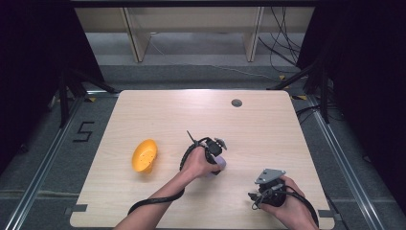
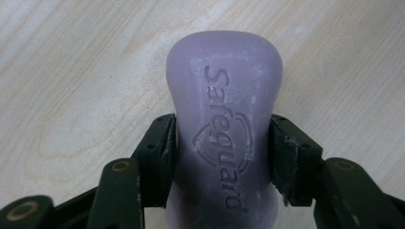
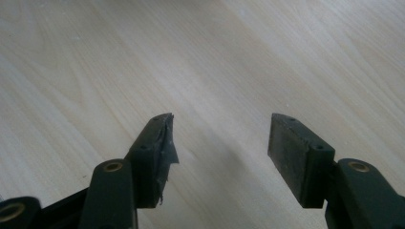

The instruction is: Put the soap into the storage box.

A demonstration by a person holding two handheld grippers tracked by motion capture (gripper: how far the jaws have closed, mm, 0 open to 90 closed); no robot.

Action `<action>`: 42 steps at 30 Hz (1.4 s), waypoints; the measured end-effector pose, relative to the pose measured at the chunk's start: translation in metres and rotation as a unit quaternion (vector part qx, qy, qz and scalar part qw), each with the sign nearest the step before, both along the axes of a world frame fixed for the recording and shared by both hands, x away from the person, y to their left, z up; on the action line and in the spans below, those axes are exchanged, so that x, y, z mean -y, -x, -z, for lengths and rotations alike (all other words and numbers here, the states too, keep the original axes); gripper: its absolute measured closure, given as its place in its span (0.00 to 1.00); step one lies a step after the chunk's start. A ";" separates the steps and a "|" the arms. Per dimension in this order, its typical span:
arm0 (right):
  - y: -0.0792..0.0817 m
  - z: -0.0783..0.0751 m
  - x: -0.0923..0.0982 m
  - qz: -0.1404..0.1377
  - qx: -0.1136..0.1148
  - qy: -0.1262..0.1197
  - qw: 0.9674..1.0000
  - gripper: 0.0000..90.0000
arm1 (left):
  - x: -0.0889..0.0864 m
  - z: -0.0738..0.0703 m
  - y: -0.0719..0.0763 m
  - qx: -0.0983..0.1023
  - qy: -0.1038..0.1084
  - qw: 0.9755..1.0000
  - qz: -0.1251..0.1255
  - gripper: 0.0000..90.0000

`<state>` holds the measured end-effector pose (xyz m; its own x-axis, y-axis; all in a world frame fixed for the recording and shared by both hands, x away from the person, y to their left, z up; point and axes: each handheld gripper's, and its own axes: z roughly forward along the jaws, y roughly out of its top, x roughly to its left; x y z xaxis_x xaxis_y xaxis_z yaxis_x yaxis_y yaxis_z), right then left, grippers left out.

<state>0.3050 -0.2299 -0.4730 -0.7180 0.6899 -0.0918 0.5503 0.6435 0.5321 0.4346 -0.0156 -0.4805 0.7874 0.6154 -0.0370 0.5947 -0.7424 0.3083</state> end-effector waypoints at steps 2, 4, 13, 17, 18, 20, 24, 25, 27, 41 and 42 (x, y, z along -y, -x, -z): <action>0.000 0.000 0.000 -0.001 0.001 0.001 1.000 0.47 | 0.001 -0.001 0.000 -0.002 -0.007 1.000 0.001 0.52; 0.000 0.000 0.000 0.000 0.000 0.001 1.000 0.47 | 0.001 -0.002 -0.001 -0.007 -0.013 1.000 -0.002 0.53; -0.001 0.000 0.001 -0.007 0.002 0.005 1.000 0.46 | 0.001 -0.002 -0.001 -0.018 -0.023 1.000 0.007 0.53; -0.001 0.001 0.001 -0.005 0.008 0.003 1.000 0.46 | 0.001 -0.002 -0.001 -0.017 -0.025 1.000 0.008 0.53; -0.001 0.001 0.001 -0.005 0.008 0.003 1.000 0.46 | 0.001 -0.002 -0.001 -0.017 -0.025 1.000 0.008 0.52; -0.001 0.000 0.001 -0.008 0.001 0.005 1.000 0.46 | 0.001 -0.002 -0.001 -0.015 -0.025 1.000 0.010 0.52; -0.001 0.000 0.000 -0.003 0.002 0.004 1.000 0.46 | 0.001 -0.002 0.000 -0.014 -0.026 0.999 0.014 0.52; 0.000 0.001 0.000 0.000 0.000 0.003 1.000 0.46 | 0.002 -0.001 0.000 -0.011 -0.028 0.999 0.013 0.53; 0.000 0.001 0.000 0.001 -0.001 0.002 1.000 0.46 | 0.002 -0.002 0.000 -0.015 -0.035 0.999 0.015 0.53; 0.000 0.001 0.000 0.000 -0.001 0.002 1.000 0.46 | -0.005 -0.002 0.004 -0.017 0.007 1.000 -0.006 0.54; -0.001 0.000 0.001 -0.004 0.002 0.005 1.000 0.46 | -0.005 -0.002 0.004 -0.019 0.008 1.000 -0.008 0.54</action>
<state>0.3062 -0.2304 -0.4734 -0.7237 0.6826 -0.1012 0.5424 0.6534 0.5281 0.4307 -0.0103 -0.4785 0.7756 0.6266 -0.0763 0.6176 -0.7281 0.2974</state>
